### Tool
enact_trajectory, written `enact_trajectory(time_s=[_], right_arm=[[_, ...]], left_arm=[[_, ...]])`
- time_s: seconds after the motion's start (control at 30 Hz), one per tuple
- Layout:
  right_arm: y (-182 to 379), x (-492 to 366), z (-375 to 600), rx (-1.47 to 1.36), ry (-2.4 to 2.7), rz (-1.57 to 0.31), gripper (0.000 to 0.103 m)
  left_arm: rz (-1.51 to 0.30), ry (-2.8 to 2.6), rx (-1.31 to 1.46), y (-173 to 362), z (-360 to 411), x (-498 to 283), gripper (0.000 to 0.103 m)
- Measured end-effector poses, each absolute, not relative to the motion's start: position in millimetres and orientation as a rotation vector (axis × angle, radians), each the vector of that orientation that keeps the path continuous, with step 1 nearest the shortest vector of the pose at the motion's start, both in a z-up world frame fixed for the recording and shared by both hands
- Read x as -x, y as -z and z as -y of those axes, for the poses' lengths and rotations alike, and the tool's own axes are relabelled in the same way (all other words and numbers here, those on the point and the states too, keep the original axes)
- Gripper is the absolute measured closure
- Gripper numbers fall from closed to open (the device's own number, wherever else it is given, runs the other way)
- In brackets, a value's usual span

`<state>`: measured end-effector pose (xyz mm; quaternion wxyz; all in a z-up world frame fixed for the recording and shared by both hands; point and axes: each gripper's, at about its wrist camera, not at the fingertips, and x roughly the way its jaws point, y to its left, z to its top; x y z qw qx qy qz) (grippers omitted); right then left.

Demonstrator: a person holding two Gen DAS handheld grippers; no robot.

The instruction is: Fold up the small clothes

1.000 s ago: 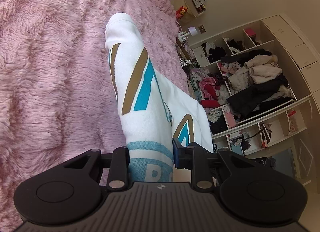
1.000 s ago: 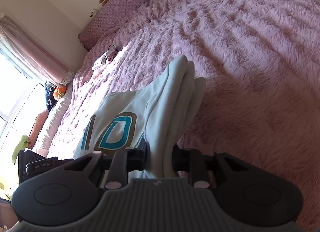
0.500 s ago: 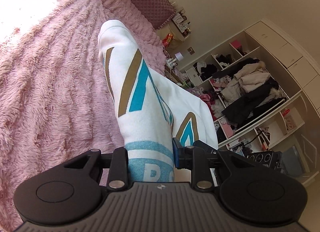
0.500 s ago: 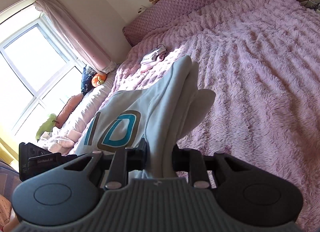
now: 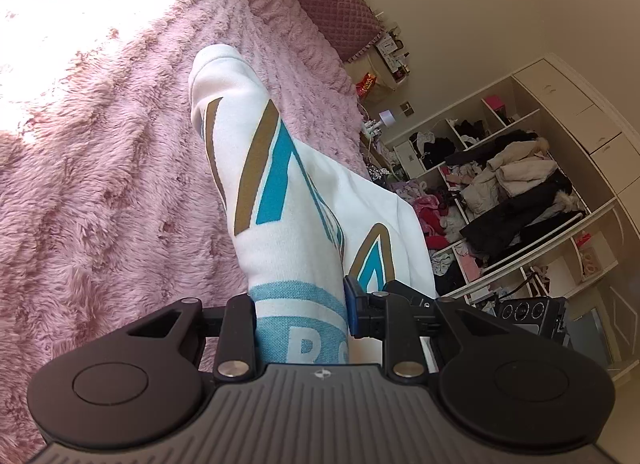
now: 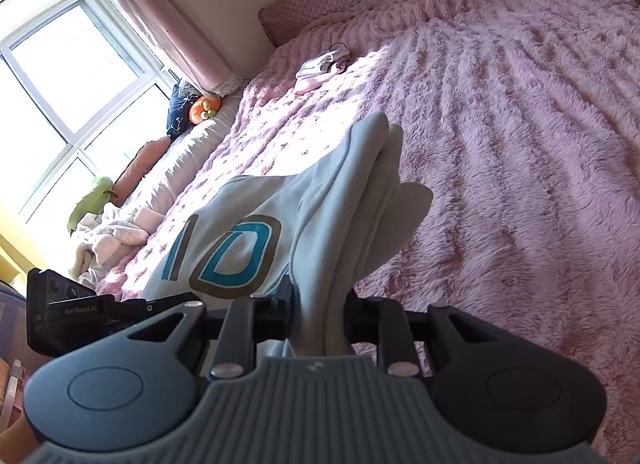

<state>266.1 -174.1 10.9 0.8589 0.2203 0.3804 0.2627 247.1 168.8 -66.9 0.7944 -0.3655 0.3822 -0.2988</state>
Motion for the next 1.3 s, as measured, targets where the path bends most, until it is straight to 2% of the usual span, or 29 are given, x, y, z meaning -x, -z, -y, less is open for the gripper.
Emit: enact_trajectory(time_s=[0.37, 0.53, 0.6, 0.63, 0.67, 0.73, 0.83, 0.97, 1.1, 1.2, 1.3], right_arm=[[104, -315, 156, -0.471, -0.510, -0.936, 0.084], [137, -333, 158, -0.489, -0.509, -0.968, 0.082], [141, -336, 162, -0.493, -0.515, -0.975, 0.072], [142, -336, 164, -0.495, -0.511, -0.978, 0.060], [142, -334, 169, -0.503, -0.507, -0.979, 0.054], [141, -327, 182, -0.565, -0.530, -0.985, 0.054], [144, -306, 206, -0.661, -0.611, -1.038, 0.044], [151, -267, 226, -0.691, -0.661, -1.090, 0.041], [164, -240, 228, -0.704, -0.660, -1.115, 0.041], [168, -235, 228, -0.731, -0.656, -1.105, 0.042], [165, -231, 225, -0.712, -0.674, -1.105, 0.057]], left_arm=[[-0.909, 0.579, 0.860, 178, -186, -275, 0.075], [-0.932, 0.568, 0.914, 210, -199, -279, 0.073], [-0.947, 0.586, 0.955, 218, -205, -280, 0.072], [-0.957, 0.600, 0.980, 221, -208, -281, 0.072], [-0.966, 0.616, 1.003, 224, -213, -281, 0.071], [-0.972, 0.620, 0.986, 219, -223, -280, 0.066], [-0.935, 0.611, 0.912, 207, -238, -275, 0.065], [-0.953, 0.601, 0.915, 207, -242, -281, 0.065], [-0.946, 0.590, 0.936, 212, -237, -295, 0.059], [-0.941, 0.566, 0.995, 220, -234, -305, 0.059], [-0.918, 0.548, 1.039, 223, -234, -317, 0.059]])
